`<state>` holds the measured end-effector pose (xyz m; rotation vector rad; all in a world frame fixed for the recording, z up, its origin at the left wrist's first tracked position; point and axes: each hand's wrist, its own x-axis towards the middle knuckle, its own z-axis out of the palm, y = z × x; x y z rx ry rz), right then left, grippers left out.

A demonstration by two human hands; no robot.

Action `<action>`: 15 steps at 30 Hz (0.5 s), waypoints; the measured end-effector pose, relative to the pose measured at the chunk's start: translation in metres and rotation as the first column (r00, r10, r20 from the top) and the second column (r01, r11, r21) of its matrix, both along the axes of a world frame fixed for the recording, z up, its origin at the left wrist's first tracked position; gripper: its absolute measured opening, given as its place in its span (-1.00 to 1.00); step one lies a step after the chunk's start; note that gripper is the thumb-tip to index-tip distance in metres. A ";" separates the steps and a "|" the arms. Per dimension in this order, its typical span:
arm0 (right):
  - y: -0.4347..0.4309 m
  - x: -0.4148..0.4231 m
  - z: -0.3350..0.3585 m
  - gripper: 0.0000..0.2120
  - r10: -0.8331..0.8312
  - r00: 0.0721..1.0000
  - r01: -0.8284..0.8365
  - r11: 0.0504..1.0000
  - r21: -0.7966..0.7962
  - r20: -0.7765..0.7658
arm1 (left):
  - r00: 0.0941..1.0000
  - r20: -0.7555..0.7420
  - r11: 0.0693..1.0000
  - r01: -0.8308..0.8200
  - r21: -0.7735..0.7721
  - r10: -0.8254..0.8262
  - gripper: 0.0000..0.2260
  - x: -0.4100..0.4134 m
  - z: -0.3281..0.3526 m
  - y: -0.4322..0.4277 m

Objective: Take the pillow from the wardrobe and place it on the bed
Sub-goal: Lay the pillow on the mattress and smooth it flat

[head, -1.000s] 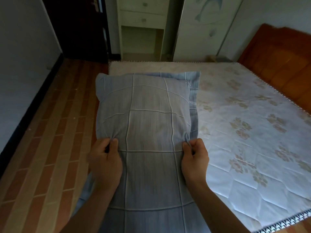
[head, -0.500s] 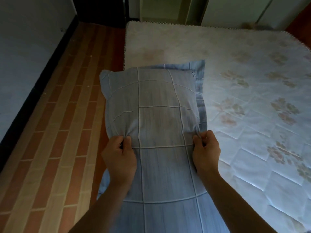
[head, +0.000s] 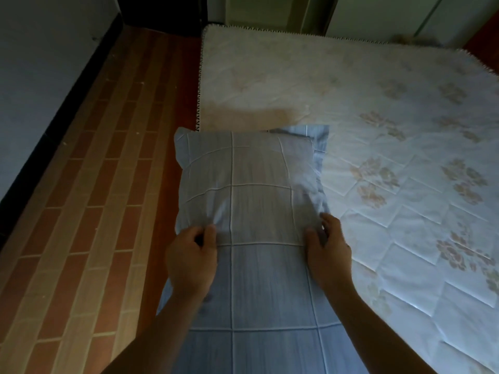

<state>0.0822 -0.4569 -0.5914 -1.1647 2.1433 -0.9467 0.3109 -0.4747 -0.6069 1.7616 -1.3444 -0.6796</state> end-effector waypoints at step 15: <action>-0.029 0.015 -0.099 -0.28 0.401 0.847 -0.320 0.909 0.269 -0.349 | 0.883 0.360 0.938 0.207 0.276 -0.301 -0.35 -0.023 -0.097 -0.025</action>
